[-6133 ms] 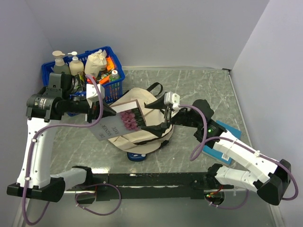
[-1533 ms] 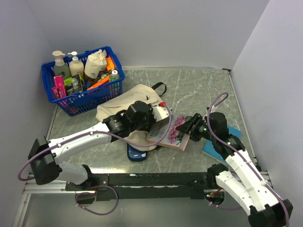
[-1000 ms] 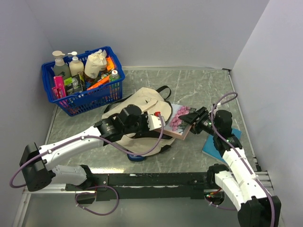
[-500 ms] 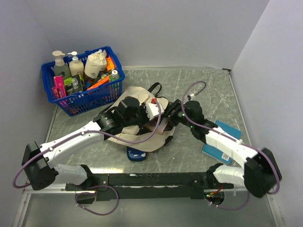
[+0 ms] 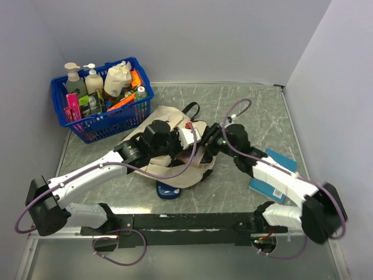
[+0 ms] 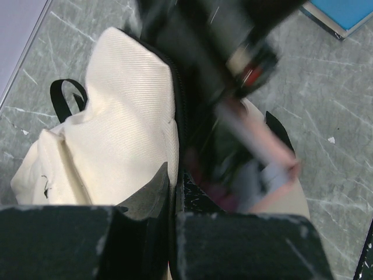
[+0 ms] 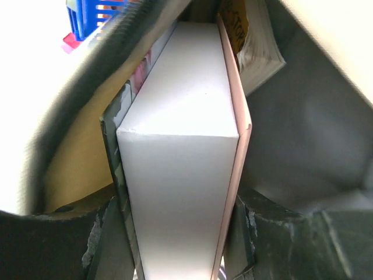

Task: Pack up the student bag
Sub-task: Place the book in the student bag.

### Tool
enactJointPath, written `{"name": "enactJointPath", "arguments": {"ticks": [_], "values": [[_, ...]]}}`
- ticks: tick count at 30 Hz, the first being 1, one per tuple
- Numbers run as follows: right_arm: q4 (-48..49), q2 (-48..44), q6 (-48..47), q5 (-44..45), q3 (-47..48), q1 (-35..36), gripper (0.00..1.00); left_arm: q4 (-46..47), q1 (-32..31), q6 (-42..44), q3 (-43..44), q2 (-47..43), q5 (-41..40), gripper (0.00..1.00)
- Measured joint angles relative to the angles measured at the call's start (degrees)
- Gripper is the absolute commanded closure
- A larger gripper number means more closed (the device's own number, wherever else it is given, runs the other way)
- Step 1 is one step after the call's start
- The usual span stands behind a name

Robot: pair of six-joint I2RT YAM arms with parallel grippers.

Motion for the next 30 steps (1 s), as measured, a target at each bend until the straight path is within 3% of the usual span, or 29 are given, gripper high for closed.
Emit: {"name": "enactJointPath", "arguments": {"ticks": [6,11,14,20,30], "values": [[-14.69,-15.56,-5.27,1.88,0.0,-2.05,1.0,1.51,1.27,-0.09,-3.1,-2.4,1.25,0.99],[-9.64,-22.14,-3.58,0.92,-8.31,-4.42,1.0,1.05,3.15,-0.11,-3.34,-3.45,3.96,0.99],[1.4,-17.22,0.83,-0.92,-14.34,-4.98,1.0,-3.91,4.31,0.87,-1.44,-2.97,8.52,0.99],[23.85,-2.34,9.81,-3.3,-16.31,-4.55,1.0,-9.07,4.72,1.9,3.98,-0.85,13.64,0.99],[27.56,2.49,11.15,-1.07,-12.04,-1.46,1.0,-11.19,4.81,4.26,6.86,0.7,16.31,0.99]]}}
